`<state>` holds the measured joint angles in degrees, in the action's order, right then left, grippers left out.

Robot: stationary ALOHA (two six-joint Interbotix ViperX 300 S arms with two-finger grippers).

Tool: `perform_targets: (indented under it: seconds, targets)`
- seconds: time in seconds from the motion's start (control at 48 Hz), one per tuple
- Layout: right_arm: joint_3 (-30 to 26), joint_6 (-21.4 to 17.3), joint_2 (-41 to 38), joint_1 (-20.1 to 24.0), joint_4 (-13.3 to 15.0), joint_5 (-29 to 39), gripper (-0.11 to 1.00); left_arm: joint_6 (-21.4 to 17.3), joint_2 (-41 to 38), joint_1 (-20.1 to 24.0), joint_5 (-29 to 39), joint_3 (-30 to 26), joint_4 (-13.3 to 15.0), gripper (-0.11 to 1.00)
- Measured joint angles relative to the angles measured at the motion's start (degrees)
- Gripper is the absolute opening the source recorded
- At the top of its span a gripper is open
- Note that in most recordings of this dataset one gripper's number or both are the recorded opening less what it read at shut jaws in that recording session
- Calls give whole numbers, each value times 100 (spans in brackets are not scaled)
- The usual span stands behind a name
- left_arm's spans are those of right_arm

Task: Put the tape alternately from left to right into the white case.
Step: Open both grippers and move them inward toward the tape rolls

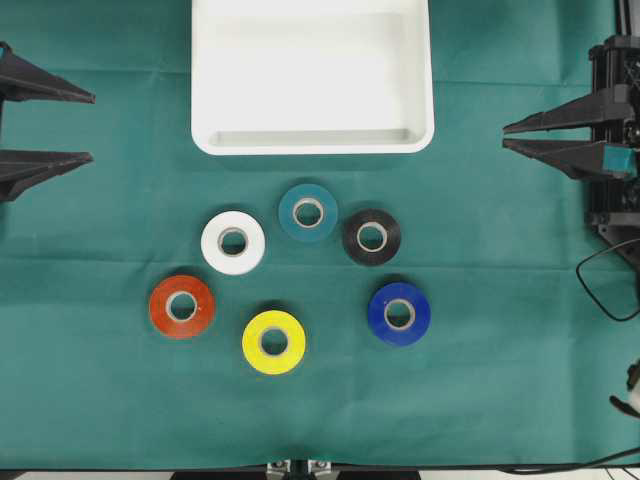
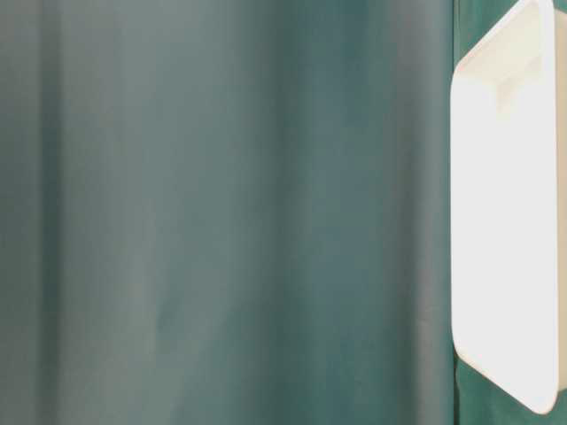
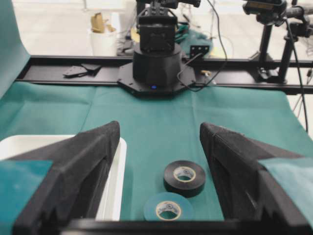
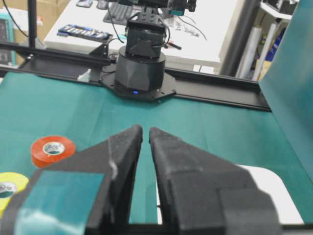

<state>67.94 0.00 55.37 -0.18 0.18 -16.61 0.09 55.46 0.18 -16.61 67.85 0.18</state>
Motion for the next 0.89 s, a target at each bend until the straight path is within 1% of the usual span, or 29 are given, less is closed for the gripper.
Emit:
perform_targets:
  seconds: [0.021, 0.042, 0.104, 0.166, 0.208, 0.271, 0.437, 0.562, 0.895]
  targets:
    - [0, 0, 0, 0, 0, 0, 24, 0, 0, 0, 0, 0, 9, 24]
    - [0, -26, 0, -9, 9, 0, 22, -26, -9, 0, 0, 0, 35, 22]
    - [9, -70, 0, -9, 0, 0, 9, 9, -53, -9, 26, -9, 88, 9]
    - [18, -62, 0, -26, 0, 0, 1, 0, -79, -9, 35, 0, 105, 0]
    - [26, -79, -18, -26, 0, -9, -2, 0, -97, -9, 44, 0, 105, -5]
    - [26, -79, -35, -35, 0, 0, -2, -9, -105, -9, 53, 0, 114, -9]
    - [44, -88, -88, -35, 0, 0, -2, 0, -105, -79, 53, -9, 105, -10]
    - [44, -185, -97, -35, 0, 26, -2, -9, -105, -123, 53, 0, 114, -10]
    - [44, -290, -229, -35, 9, 422, -2, -53, -202, -255, 70, -9, 114, -10]
